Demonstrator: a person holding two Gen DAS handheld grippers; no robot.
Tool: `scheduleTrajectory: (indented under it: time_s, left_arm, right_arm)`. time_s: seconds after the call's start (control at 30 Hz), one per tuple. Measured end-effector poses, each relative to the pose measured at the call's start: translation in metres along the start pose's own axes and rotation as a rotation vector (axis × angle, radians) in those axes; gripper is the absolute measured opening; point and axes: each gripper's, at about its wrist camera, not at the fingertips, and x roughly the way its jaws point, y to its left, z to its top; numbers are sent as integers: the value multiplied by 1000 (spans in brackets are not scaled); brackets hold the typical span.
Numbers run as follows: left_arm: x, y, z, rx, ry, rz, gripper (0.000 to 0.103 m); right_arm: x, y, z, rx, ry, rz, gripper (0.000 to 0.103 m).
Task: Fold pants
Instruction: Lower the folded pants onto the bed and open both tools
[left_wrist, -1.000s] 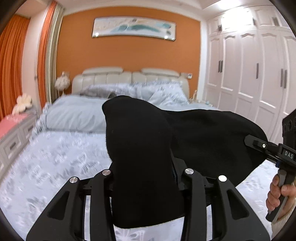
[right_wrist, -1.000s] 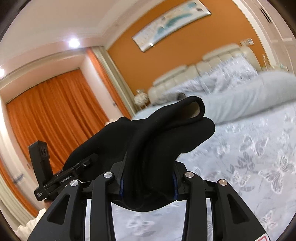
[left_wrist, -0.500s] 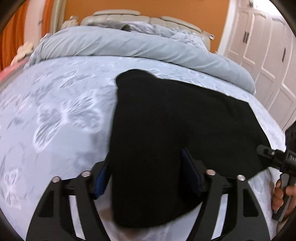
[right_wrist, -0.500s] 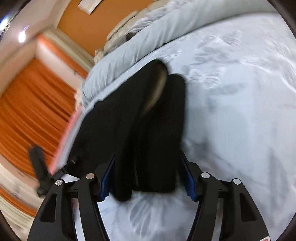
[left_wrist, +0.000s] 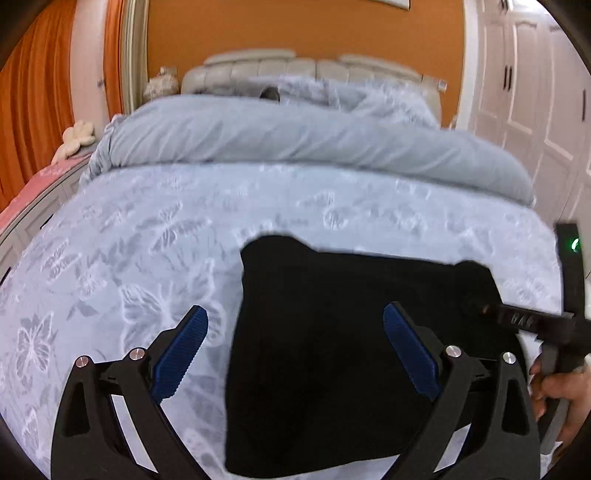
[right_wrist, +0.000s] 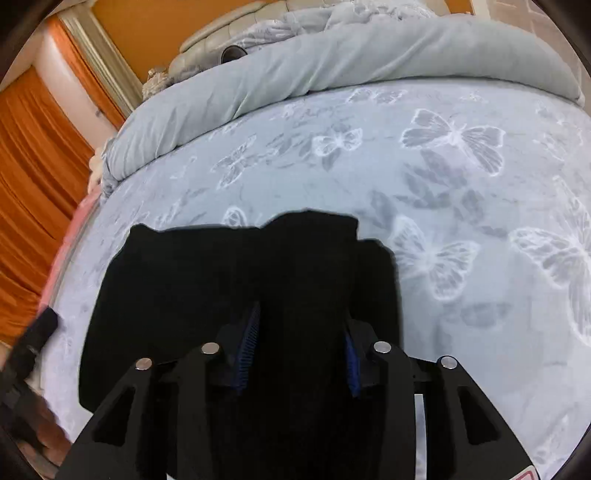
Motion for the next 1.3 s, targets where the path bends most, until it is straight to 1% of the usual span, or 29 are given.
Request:
scheduleTrajectory:
  time_s: [0.03, 0.07, 0.1, 0.17, 0.2, 0.23, 0.27, 0.3, 0.33, 0.4, 0.43, 0.47, 0.5, 0.53, 0.57, 0.6, 0.63, 0.67, 0.7, 0.73, 0.77, 0.83, 0.9, 0.93, 0.97, 1.0, 1.07, 1.2, 1.3]
  left_arm:
    - [3, -1, -4, 7, -1, -6, 94]
    - [5, -2, -7, 22, -5, -11, 94]
    - [8, -1, -10, 33, -8, -7, 94]
    - [19, -3, -19, 54, 3, 16, 94]
    - [32, -2, -26, 50, 38, 31, 94]
    - [41, -1, -31, 43, 70, 27, 94]
    - [52, 2, -37, 24, 108, 30, 95]
    - [57, 7, -42, -6, 121, 32, 95]
    - [56, 13, -47, -45, 107, 21, 95]
    - [52, 18, -48, -69, 97, 5, 95]
    - [51, 19, -49, -68, 98, 1, 95]
    - [51, 19, -49, -62, 99, 4, 95]
    - [50, 18, -50, -52, 97, 11, 95]
    - [50, 17, -52, -40, 94, 19, 95]
    - [49, 15, -53, -31, 88, 26, 95]
    - [47, 15, -54, -23, 80, 33, 96]
    - [45, 12, -55, -8, 70, 41, 96]
    - [43, 10, -57, 3, 61, 56, 96]
    - [41, 9, -57, 13, 53, 67, 96]
    - [39, 5, -58, 39, 41, 91, 96]
    - [39, 4, -58, 53, 35, 102, 95]
    - [37, 1, -58, 75, 27, 118, 95]
    - [37, 0, -58, 74, 26, 122, 95]
    - [37, 1, -58, 69, 27, 120, 95]
    - [37, 1, -58, 65, 28, 118, 95]
    - [38, 2, -58, 59, 30, 113, 95]
    - [38, 3, -59, 53, 31, 107, 96]
    - [40, 5, -59, 41, 36, 95, 97]
    - [41, 7, -60, 31, 37, 92, 98]
  right_arm:
    - [-12, 5, 4, -39, -45, -5, 10]
    - [-21, 1, 9, -49, -85, 6, 5]
    - [-17, -10, 11, -34, -80, -4, 5]
    - [13, -35, 6, 9, 13, -91, 11]
    - [27, -45, 0, 26, 51, -76, 16]
    - [17, -50, -3, 53, -8, -42, 14]
    - [6, -49, -3, 83, -29, -38, 16]
    - [-6, -46, -3, 100, -57, -41, 26]
    - [-21, -41, -4, 103, -102, -37, 28]
    - [-53, -20, -11, 55, -173, 56, 28]
    - [-56, -14, -16, 40, -166, 70, 28]
    - [-55, -6, -27, 9, -133, 91, 28]
    - [-46, -3, -39, -20, -86, 88, 27]
    - [-26, -5, -56, -56, -18, 22, 22]
    - [-13, -9, -62, -75, -1, -2, 18]
    - [-16, -15, -70, -79, -66, 27, 15]
    - [-23, -18, -69, -39, -65, 33, 10]
    - [-31, -19, -68, 12, -64, 40, 9]
    - [-41, -19, -67, 53, -75, 68, 14]
    - [-52, -15, -69, 59, -91, 126, 21]
    - [-59, -9, -72, 34, -96, 144, 21]
    - [-62, 2, -80, -36, -81, 107, 21]
    - [-53, 3, -84, -57, -44, 84, 20]
    - [-48, 0, -90, -57, -26, 71, 13]
    - [-40, -6, -94, -47, -10, 73, 11]
    - [-42, -9, -97, -39, -15, 81, 8]
    - [-42, -18, -102, -32, -28, 108, 7]
    - [-43, -14, -107, -76, -35, 100, 6]
    - [-41, -15, -109, -77, -46, 107, 6]
